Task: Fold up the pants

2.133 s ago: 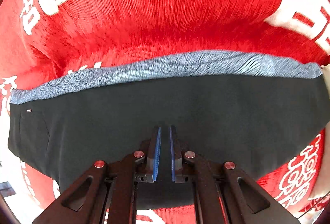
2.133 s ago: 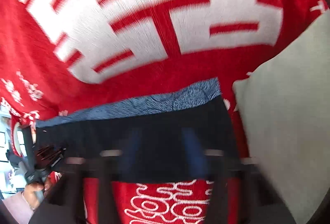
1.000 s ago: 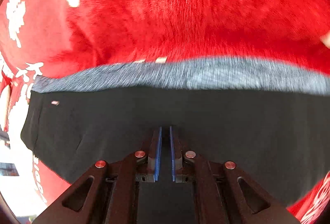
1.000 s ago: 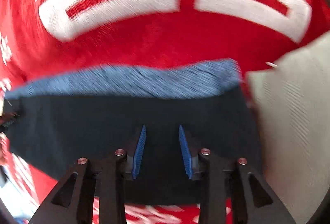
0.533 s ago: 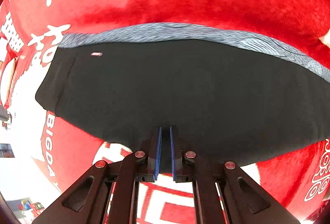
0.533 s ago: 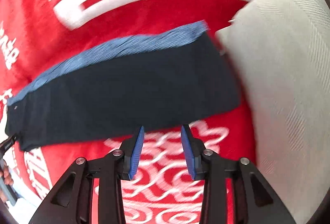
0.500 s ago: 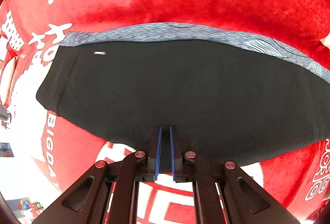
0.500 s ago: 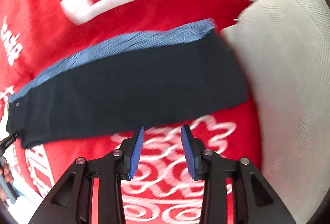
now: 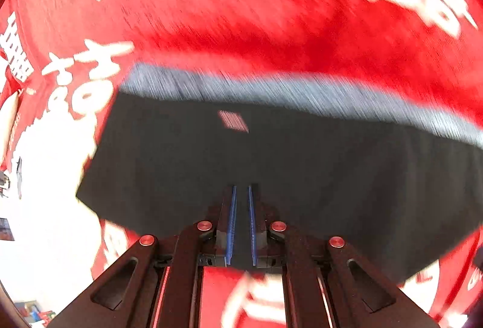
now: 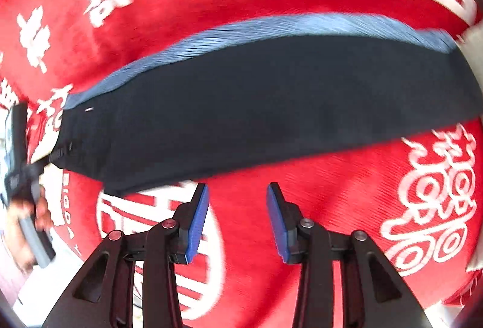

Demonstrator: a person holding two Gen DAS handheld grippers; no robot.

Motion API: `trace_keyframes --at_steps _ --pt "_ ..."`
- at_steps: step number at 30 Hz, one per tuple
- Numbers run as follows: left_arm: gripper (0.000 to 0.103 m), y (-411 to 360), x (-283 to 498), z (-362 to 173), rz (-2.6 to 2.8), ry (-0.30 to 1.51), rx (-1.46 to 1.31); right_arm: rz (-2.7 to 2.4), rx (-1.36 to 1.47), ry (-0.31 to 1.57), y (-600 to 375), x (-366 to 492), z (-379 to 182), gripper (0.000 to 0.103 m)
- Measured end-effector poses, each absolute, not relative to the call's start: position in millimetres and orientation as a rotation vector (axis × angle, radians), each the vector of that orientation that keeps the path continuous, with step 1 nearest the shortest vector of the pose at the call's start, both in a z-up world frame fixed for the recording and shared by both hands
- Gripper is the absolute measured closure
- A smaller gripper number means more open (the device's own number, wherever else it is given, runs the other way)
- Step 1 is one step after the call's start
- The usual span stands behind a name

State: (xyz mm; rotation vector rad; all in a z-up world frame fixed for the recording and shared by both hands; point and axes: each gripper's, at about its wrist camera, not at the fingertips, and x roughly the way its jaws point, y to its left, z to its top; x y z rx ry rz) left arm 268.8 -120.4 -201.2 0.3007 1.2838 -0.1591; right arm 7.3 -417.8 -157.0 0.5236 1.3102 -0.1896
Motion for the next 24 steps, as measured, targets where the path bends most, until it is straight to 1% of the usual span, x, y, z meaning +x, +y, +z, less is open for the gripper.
trace_keyframes --at_steps 2,6,7,8,9,10,13,16,19,21,23,24 --pt "0.094 -116.8 299.3 -205.4 -0.153 1.250 0.303 -0.171 0.503 1.308 -408.1 23.7 -155.9 0.060" --pt "0.094 -109.3 360.0 -242.7 -0.138 1.282 0.326 -0.162 0.504 1.306 -385.4 51.4 -167.3 0.060" --pt "0.094 -106.8 369.1 -249.5 -0.153 1.263 0.326 -0.162 0.504 1.305 -375.8 58.2 -171.5 0.060" --pt "0.094 -107.1 374.4 -249.9 -0.157 1.229 0.350 -0.163 0.503 1.309 -369.8 63.4 -174.9 0.060" --pt "0.094 -107.1 383.6 -255.2 -0.112 1.216 0.428 -0.164 0.504 1.311 -367.8 65.1 -176.1 0.060" --pt "0.094 -99.7 394.3 -258.7 -0.088 1.218 0.437 -0.167 0.509 1.313 -364.5 67.5 -177.8 0.060" --pt "0.094 -75.3 412.9 -247.9 -0.112 1.274 0.315 -0.167 0.517 1.311 -352.7 73.8 -180.1 0.060" --pt "0.094 -71.3 395.8 -220.8 -0.127 1.247 0.366 -0.161 0.538 1.298 -354.3 66.5 -171.1 0.060" --pt "0.094 -64.1 361.8 -199.8 -0.222 1.261 0.324 -0.135 0.611 1.280 -353.6 55.2 -166.0 0.059" --pt "0.094 -61.1 338.4 -202.4 -0.255 1.277 0.348 -0.096 0.692 1.267 -350.1 44.4 -165.7 0.059" --pt "0.094 -55.3 320.5 -220.0 -0.261 1.307 0.403 -0.043 0.784 1.269 -342.8 34.0 -172.7 0.058" --pt "0.093 -48.7 309.4 -230.7 -0.271 1.291 0.416 -0.025 0.824 1.272 -339.5 30.7 -177.6 0.058"
